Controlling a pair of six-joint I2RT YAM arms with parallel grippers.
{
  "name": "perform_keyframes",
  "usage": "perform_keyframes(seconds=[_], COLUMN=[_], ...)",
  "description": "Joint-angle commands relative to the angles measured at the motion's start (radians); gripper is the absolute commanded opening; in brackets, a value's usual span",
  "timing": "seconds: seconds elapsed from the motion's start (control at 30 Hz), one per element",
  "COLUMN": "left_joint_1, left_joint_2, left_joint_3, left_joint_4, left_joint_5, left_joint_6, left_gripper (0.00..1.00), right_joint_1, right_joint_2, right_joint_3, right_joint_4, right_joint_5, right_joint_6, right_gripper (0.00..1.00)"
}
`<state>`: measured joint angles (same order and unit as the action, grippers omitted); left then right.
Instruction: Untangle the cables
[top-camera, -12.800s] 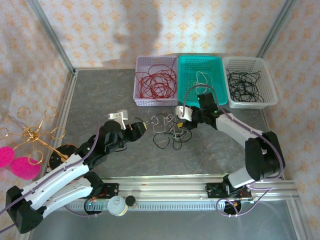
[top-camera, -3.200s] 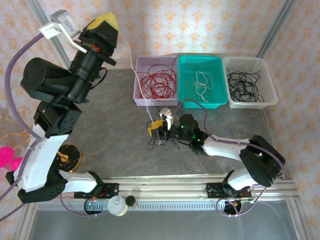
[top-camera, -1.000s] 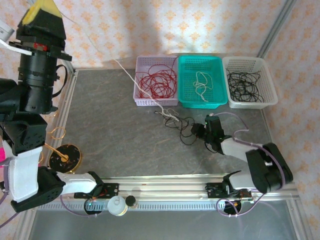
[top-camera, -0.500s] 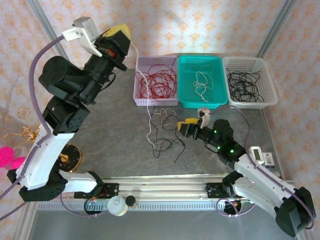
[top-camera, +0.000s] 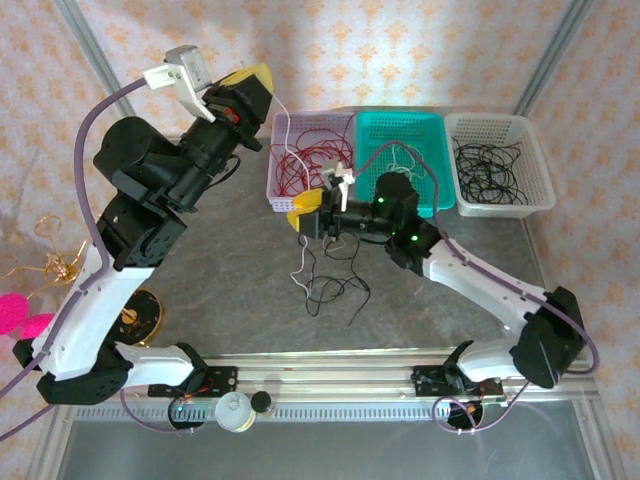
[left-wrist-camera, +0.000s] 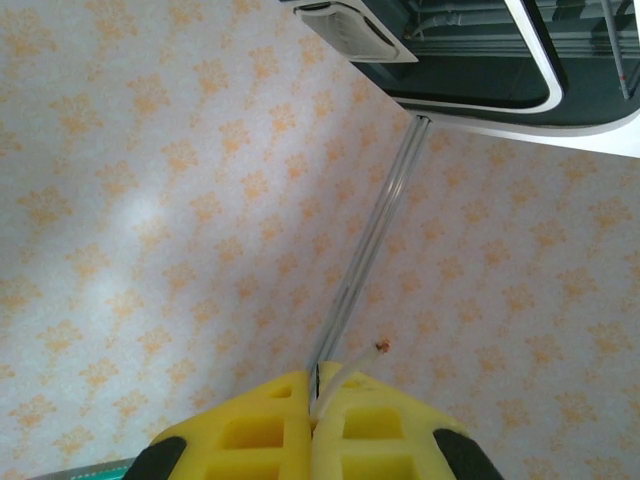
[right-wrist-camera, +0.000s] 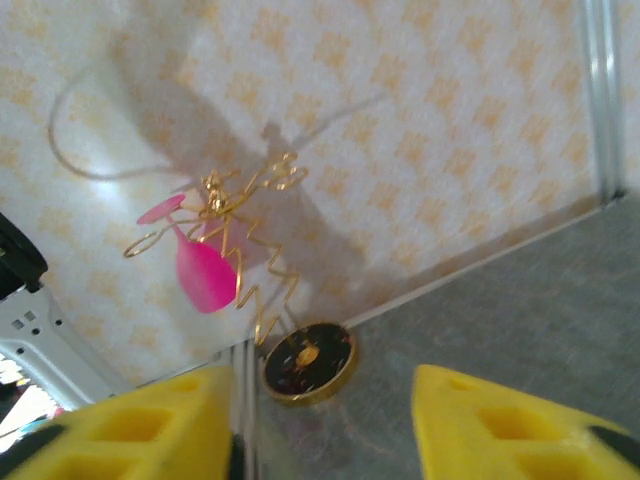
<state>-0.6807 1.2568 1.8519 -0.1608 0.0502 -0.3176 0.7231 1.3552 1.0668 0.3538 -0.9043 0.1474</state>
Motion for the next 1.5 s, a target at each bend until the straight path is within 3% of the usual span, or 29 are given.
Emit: perform_keyframes(seconds=[0.0,0.1,0.13,0.27,0.3,0.4,0.5,0.6,0.8,1.0,1.3,1.47], left_joint_1=[0.001,0.002,0.003,0.067,0.086,0.095,0.095,0.094,0.084,0.084,0.068,0.022], left_joint_2=[-0.015,0.004,0.017,0.092,0.090,0.008,-0.110,-0.184,-0.230,-0.153,0.118,0.244], left_joint_3=[-0.003,0.002,0.011,0.049,0.008,-0.233,-0.530,-0.744,-1.016,-1.107,-1.148,-1.129], left_joint_4=[0.030,0.019,-0.003,-0.166,-0.165,-0.001,0.267,0.462,0.715,0.827,1.098,1.149], left_joint_5=[-0.005,-0.027,-0.038,-0.038,0.003,0.114,0.205,0.296,0.399,0.412,0.440,0.415], left_joint_6=[-0.017,-0.029,-0.040,-0.134,-0.149,-0.169,-0.208,-0.237,-0.250,-0.207,-0.215,-0.205], left_gripper=[0.00,0.00,0.10,0.74,0.98,0.99,0.99,0.99,0.99,0.99,0.93,0.89], right_joint_1=[0.001,0.001,0.001,-0.009,-0.023,-0.079,-0.128,-0.139,-0.138,-0.136,-0.119,-0.117], right_joint_2=[0.001,0.001,-0.001,0.012,0.023,0.041,0.029,0.028,0.067,0.081,0.069,0.071], right_joint_3=[0.005,0.005,0.036,0.274,0.344,0.444,0.433,0.476,0.611,0.636,0.668,0.724], right_joint_4=[0.059,0.058,0.015,-0.295,-0.382,-0.502,-0.455,-0.435,-0.466,-0.440,-0.440,-0.439], right_joint_5=[-0.067,0.017,0.078,0.275,0.313,0.310,0.252,0.267,0.297,0.293,0.337,0.378], right_joint_6=[0.052,0.149,0.190,0.373,0.444,0.669,0.866,0.933,0.959,1.021,1.036,1.037], right_gripper=[0.34,0.04,0.00,0.00,0.00,0.00,0.00,0.00,0.00,0.00,0.00,0.00])
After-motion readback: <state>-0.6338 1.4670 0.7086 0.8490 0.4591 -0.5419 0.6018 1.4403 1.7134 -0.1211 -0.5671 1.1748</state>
